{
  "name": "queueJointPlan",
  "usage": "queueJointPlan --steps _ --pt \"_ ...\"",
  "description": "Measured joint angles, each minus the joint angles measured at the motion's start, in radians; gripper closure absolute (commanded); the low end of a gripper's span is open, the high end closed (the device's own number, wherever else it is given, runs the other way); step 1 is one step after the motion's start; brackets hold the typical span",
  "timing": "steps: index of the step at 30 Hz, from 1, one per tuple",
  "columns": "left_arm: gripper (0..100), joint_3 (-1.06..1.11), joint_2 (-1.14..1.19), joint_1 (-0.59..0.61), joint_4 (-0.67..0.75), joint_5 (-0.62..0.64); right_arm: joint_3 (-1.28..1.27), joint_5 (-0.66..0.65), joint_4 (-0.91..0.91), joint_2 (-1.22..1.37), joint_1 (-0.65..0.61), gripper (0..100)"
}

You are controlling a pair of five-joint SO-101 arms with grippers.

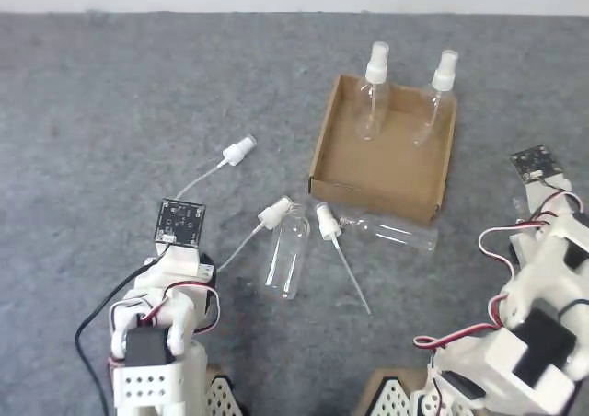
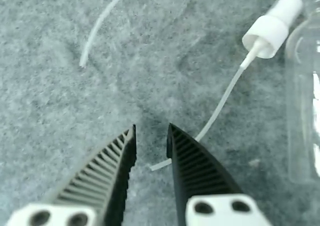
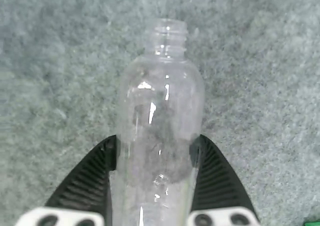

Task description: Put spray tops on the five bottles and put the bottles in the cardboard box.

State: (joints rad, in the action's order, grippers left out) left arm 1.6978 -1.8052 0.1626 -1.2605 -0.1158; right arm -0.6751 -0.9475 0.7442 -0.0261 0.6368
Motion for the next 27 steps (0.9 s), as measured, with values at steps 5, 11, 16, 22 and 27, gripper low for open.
queueJointPlan --steps 5,11,16,22,27 --pt "91 0.000 0.000 0.000 0.000 0.000 0.000 0.000 0.000 0.000 0.000 99.2" --pt "91 0.000 0.000 -0.002 0.000 0.000 0.000 0.000 0.000 0.000 0.000 99.2" --pt "91 0.000 0.000 0.000 0.000 0.000 0.000 0.000 0.000 0.000 0.000 99.2" --pt "91 0.000 0.000 -0.003 0.000 0.000 0.000 0.000 0.000 0.000 0.000 99.2" --pt "91 0.000 0.000 0.000 0.000 0.000 -0.040 0.000 0.000 -0.011 -0.002 99.2"
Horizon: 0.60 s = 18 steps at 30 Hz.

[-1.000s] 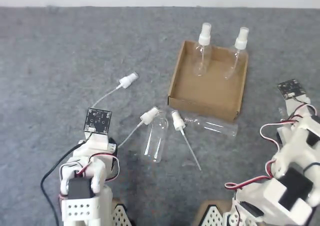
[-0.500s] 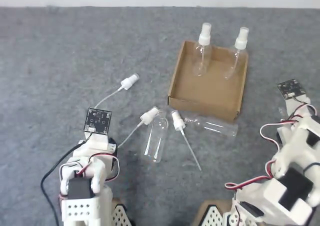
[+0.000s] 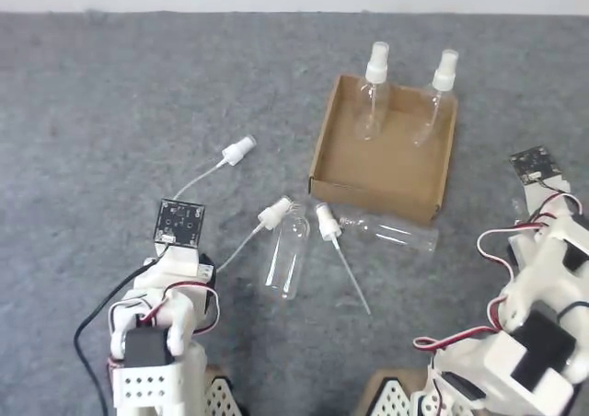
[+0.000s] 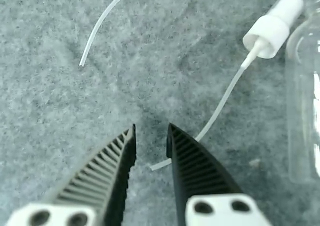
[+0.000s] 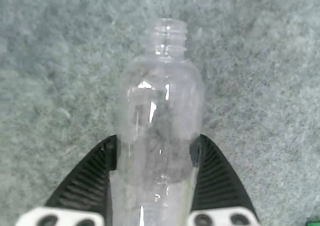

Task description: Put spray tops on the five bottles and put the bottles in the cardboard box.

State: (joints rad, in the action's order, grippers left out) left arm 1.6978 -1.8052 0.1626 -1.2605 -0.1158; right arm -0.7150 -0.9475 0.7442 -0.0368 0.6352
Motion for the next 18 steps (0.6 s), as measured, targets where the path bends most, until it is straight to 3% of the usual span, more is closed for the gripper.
queueJointPlan --steps 4,10,18 --pt "91 0.000 0.000 0.006 0.068 -0.038 0.000 -0.002 0.000 0.000 0.000 99.2" --pt "91 -0.055 0.000 0.120 0.193 -0.276 0.000 -0.002 0.000 0.000 0.000 99.2" --pt "91 -0.413 0.031 0.140 0.080 -0.334 0.000 -0.002 0.000 0.000 0.000 99.2"
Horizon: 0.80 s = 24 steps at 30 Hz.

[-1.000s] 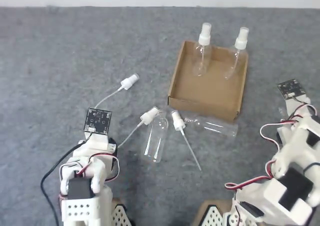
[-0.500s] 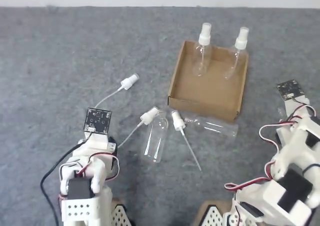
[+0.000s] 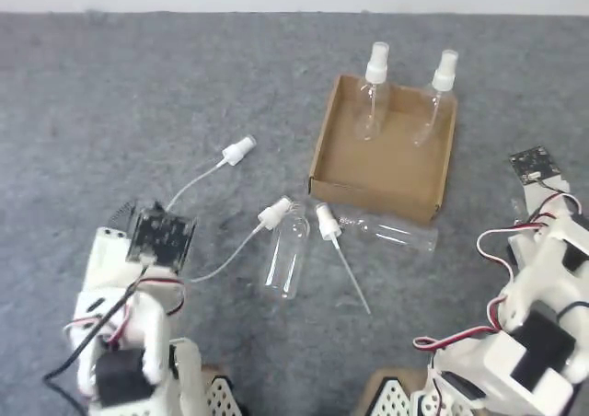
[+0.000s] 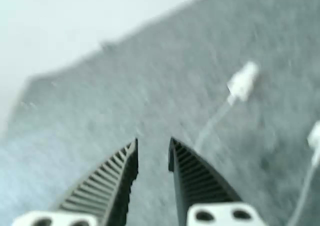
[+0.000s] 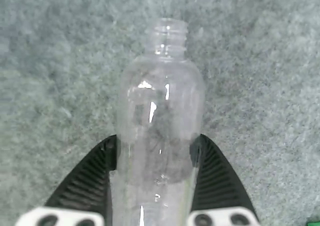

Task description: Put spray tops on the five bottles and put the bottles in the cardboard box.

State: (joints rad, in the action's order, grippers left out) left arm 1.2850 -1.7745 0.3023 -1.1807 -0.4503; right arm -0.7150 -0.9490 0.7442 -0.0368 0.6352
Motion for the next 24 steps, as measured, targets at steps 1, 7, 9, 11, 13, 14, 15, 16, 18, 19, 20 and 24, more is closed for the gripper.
queueJointPlan --steps 1,7,9,11,13,14,15,16,18,19,20,24 --pt "91 -0.054 0.041 -0.002 -0.021 0.000 0.000 0.000 0.000 0.000 0.000 99.2" --pt "91 -0.390 0.451 0.002 -0.086 -0.006 0.000 0.000 0.000 0.000 0.000 99.2" --pt "91 -0.497 0.628 -0.009 -0.086 -0.006 -0.003 0.000 0.000 0.000 0.000 99.2" --pt "91 -0.597 0.813 -0.038 -0.086 -0.006 -0.003 0.000 0.000 -0.002 0.000 99.2" --pt "91 -0.684 0.993 -0.078 -0.086 -0.006 -0.003 0.000 0.000 -0.002 0.000 99.2" --pt "90 -0.726 1.077 -0.098 -0.086 -0.006 -0.003 0.000 0.000 -0.002 0.000 99.2" --pt "89 -0.767 1.160 -0.115 -0.086 -0.006 -0.003 0.000 0.000 -0.002 0.000 99.2" --pt "88 -0.807 1.240 -0.130 -0.086 -0.006 -0.003 0.000 0.000 -0.002 0.000 99.2" --pt "84 -0.888 1.389 -0.157 -0.086 -0.006 -0.003 0.000 0.000 -0.002 0.000 99.2" --pt "83 -0.931 1.453 -0.169 -0.086 -0.006 -0.003 0.000 0.000 -0.002 0.000 99.2" --pt "83 -0.971 1.516 -0.181 -0.086 -0.006 -0.003 0.000 0.000 -0.002 0.000 99.2" --pt "83 -1.132 1.741 -0.218 -0.086 -0.005 -0.003 0.000 0.000 -0.002 0.000 99.2"
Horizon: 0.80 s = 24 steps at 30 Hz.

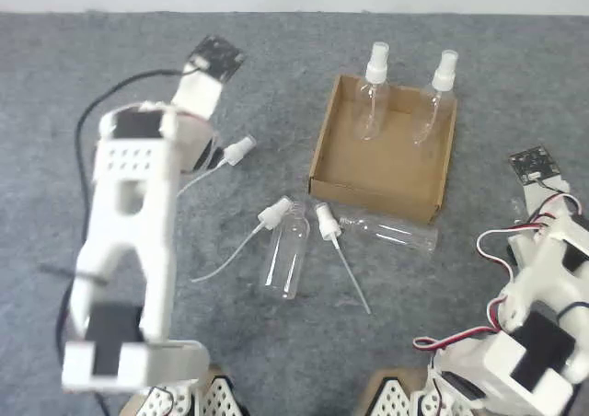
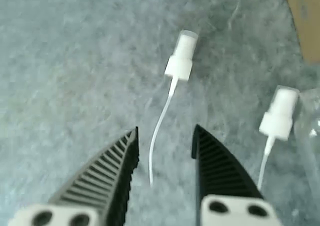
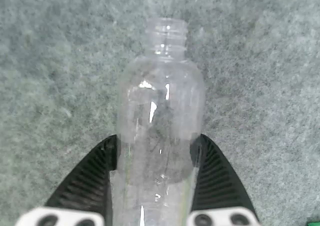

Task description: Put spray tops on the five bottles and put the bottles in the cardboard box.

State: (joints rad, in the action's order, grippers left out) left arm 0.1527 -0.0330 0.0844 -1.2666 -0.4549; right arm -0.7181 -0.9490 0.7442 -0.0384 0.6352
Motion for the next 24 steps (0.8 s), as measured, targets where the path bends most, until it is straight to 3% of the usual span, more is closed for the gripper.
queueJointPlan --steps 14,24 --pt "83 -0.459 0.606 -0.075 0.044 0.066 0.000 0.000 0.000 0.000 0.000 99.2" --pt "83 -0.710 0.890 -0.074 0.048 0.084 0.000 0.000 0.000 0.000 0.000 99.2"
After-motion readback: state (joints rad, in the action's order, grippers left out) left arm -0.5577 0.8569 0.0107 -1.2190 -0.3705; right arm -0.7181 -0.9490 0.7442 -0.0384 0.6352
